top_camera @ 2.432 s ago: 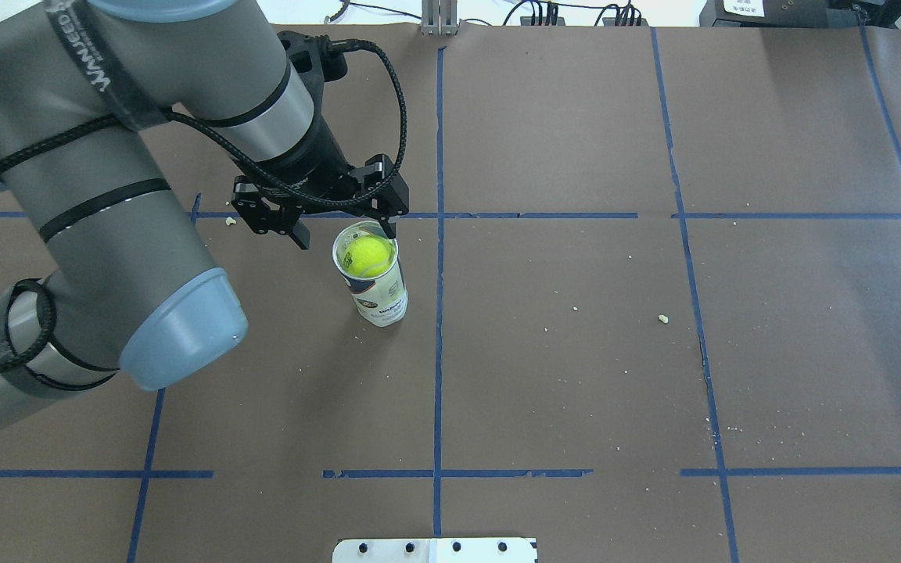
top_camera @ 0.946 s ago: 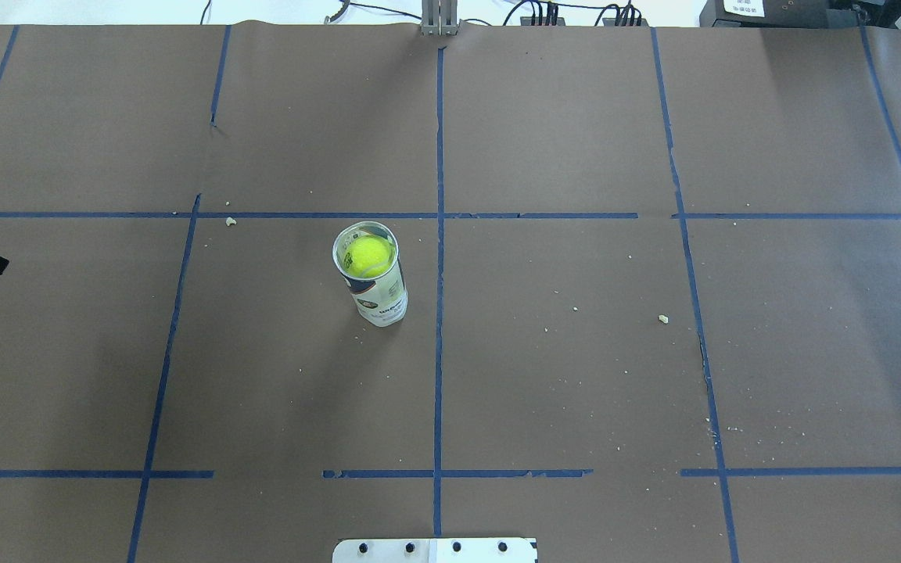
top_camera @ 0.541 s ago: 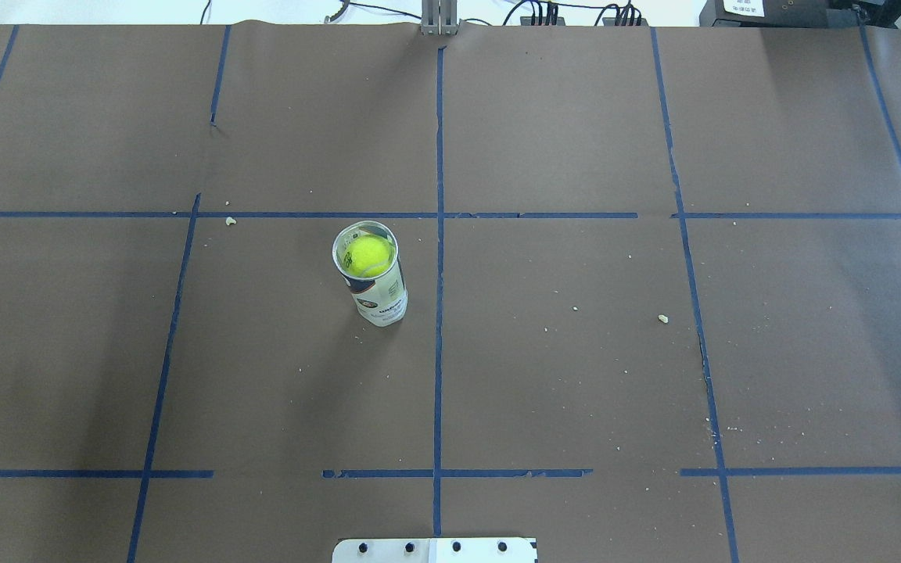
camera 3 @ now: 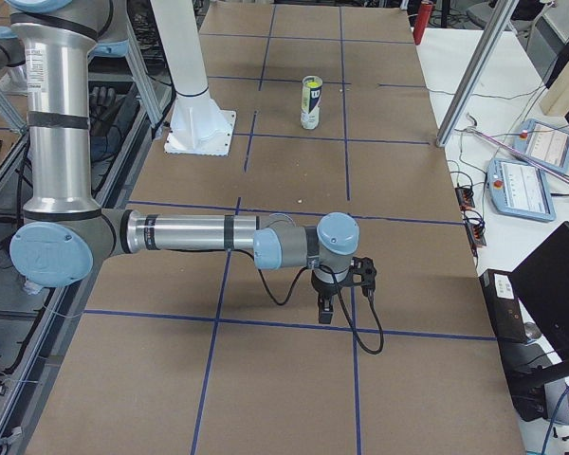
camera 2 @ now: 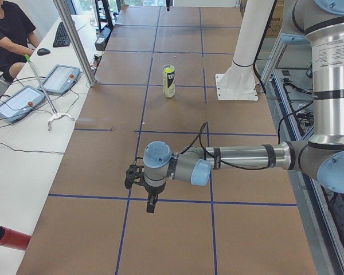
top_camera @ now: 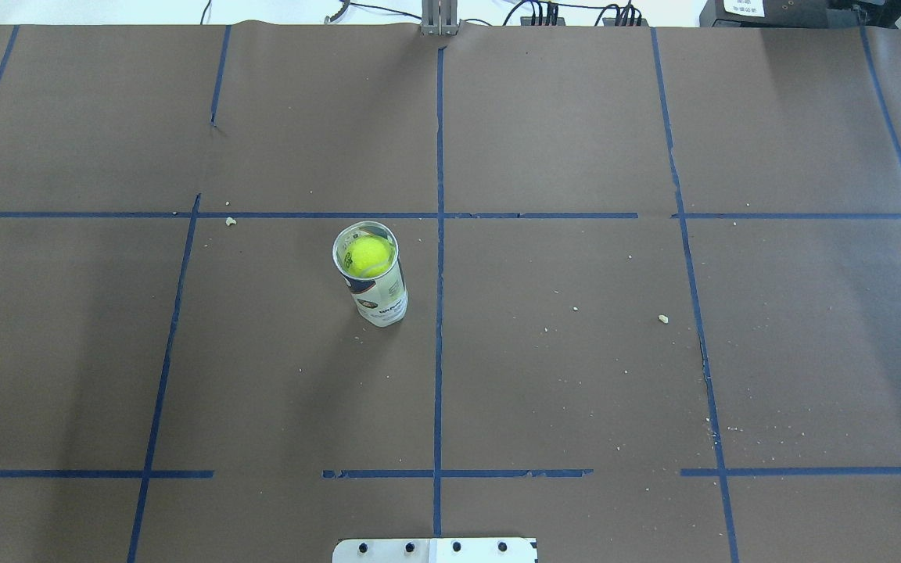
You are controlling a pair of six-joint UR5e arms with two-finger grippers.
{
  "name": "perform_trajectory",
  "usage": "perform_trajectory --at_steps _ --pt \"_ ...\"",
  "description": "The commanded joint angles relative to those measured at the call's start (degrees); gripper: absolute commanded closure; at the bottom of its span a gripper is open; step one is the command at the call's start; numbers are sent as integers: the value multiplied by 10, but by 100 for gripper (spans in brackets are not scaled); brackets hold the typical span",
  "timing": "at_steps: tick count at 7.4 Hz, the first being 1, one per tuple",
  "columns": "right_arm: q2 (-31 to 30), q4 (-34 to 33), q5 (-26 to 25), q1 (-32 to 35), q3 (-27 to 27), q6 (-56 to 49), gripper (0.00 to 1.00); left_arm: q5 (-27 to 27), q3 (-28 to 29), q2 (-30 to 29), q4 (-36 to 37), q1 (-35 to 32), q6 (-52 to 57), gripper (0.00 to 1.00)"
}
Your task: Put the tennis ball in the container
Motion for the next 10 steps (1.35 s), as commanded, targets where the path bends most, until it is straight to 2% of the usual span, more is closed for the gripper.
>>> perform_trajectory --at_steps 1,4,5,6,10 --pt "0 0 0 0 0 0 0 -4 -17 -15 35 -2 -20 0" --pt "0 0 0 0 0 0 0 -29 -29 -2 70 -2 -18 0" --pt "0 0 0 0 0 0 0 -47 -32 -4 116 -2 -15 0" --pt "0 0 0 0 0 0 0 -52 -32 -5 127 -2 -7 0" --pt "0 0 0 0 0 0 0 -50 -34 -12 128 -2 -6 0"
